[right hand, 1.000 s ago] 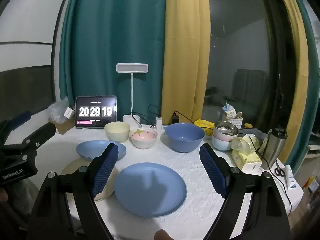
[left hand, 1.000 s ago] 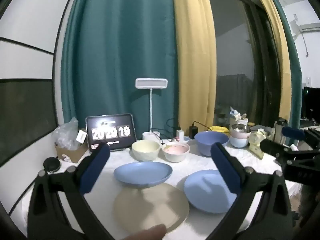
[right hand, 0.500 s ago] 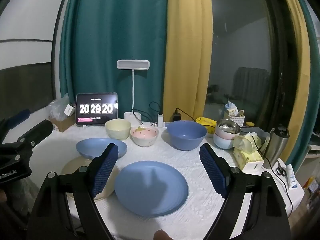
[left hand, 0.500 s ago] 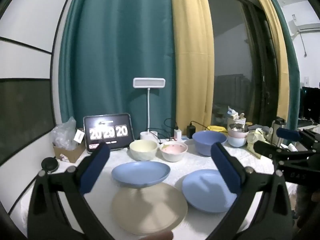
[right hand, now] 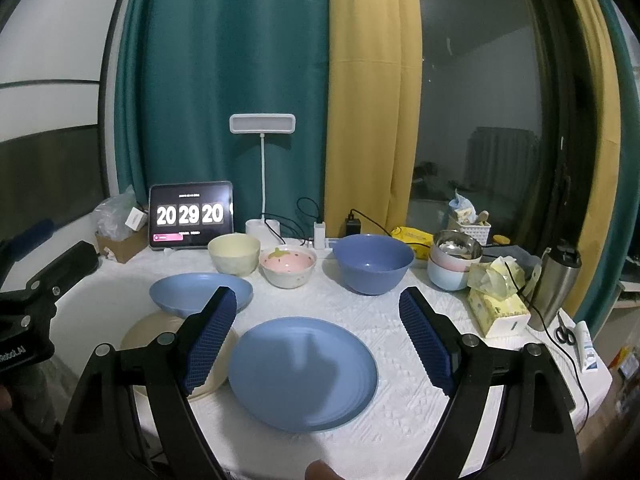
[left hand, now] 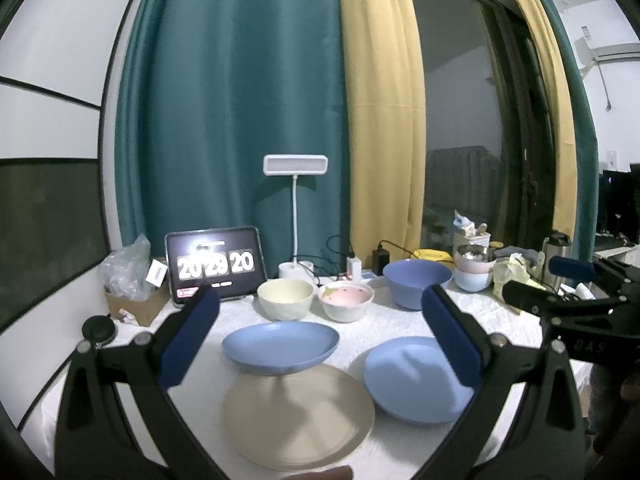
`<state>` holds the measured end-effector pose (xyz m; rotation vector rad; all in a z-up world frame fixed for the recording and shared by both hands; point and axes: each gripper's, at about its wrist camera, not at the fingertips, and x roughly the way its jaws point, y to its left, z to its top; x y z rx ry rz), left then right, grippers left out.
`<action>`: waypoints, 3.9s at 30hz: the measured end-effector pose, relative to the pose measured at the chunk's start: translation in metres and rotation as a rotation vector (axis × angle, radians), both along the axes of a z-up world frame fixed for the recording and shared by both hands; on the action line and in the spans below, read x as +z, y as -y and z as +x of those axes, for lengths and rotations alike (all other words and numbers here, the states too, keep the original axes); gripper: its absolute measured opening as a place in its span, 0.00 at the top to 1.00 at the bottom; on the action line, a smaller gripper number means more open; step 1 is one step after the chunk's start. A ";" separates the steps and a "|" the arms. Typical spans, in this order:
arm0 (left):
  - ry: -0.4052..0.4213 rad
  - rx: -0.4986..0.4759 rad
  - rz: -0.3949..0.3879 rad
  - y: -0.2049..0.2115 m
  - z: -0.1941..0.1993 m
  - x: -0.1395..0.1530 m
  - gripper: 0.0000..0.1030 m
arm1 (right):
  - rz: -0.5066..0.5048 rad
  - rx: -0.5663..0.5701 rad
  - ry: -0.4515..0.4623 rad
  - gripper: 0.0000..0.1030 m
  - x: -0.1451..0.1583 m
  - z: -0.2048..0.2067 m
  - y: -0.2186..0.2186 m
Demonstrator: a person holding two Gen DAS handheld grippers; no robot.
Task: Organize plates and bowls
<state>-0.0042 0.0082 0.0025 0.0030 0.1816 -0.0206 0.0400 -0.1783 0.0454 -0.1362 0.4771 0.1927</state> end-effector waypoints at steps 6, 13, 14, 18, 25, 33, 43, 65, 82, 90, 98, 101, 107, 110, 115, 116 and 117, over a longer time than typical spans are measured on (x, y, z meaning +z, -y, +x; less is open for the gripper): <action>-0.001 -0.001 0.003 0.001 -0.001 -0.001 0.01 | 0.002 -0.003 -0.008 0.16 0.000 0.004 0.001; 0.001 0.000 0.003 0.001 0.000 -0.002 0.01 | 0.002 -0.006 -0.004 0.16 -0.001 0.003 0.002; 0.000 0.000 0.000 0.000 0.000 -0.002 0.01 | 0.001 -0.007 -0.005 0.16 -0.001 0.004 0.002; 0.000 -0.001 0.002 0.002 -0.001 -0.002 0.01 | 0.000 -0.006 -0.007 0.16 -0.003 0.003 0.002; 0.001 0.000 0.002 0.001 0.000 -0.003 0.01 | 0.003 -0.009 -0.005 0.16 -0.001 0.006 0.002; 0.000 -0.002 0.003 0.003 0.000 -0.006 0.01 | 0.006 -0.012 -0.006 0.16 -0.004 0.005 0.004; 0.000 -0.002 0.004 0.004 -0.001 -0.007 0.01 | 0.005 -0.013 -0.009 0.16 -0.004 0.006 0.003; -0.049 -0.040 0.037 0.024 0.014 -0.016 0.01 | 0.011 -0.017 -0.032 0.16 -0.013 0.016 0.005; -0.305 -0.079 0.109 0.055 0.101 -0.064 0.01 | 0.049 -0.044 -0.162 0.16 -0.048 0.074 0.041; -0.392 -0.068 0.133 0.062 0.127 -0.090 0.02 | 0.060 -0.054 -0.236 0.16 -0.078 0.099 0.054; -0.488 -0.080 0.154 0.069 0.147 -0.115 0.02 | 0.080 -0.071 -0.333 0.16 -0.116 0.120 0.066; -0.526 -0.081 0.162 0.073 0.156 -0.125 0.10 | 0.092 -0.070 -0.373 0.18 -0.130 0.126 0.068; -0.574 -0.078 0.193 0.081 0.167 -0.137 0.18 | 0.107 -0.060 -0.443 0.29 -0.153 0.137 0.072; -0.600 -0.074 0.214 0.086 0.173 -0.144 0.26 | 0.114 -0.054 -0.471 0.38 -0.159 0.143 0.075; -0.664 -0.077 0.225 0.091 0.182 -0.158 0.47 | 0.113 -0.040 -0.514 0.50 -0.170 0.149 0.076; -0.671 -0.078 0.224 0.092 0.183 -0.160 0.49 | 0.109 -0.035 -0.521 0.53 -0.172 0.149 0.075; -0.677 -0.079 0.226 0.093 0.184 -0.162 0.53 | 0.107 -0.030 -0.528 0.57 -0.174 0.150 0.075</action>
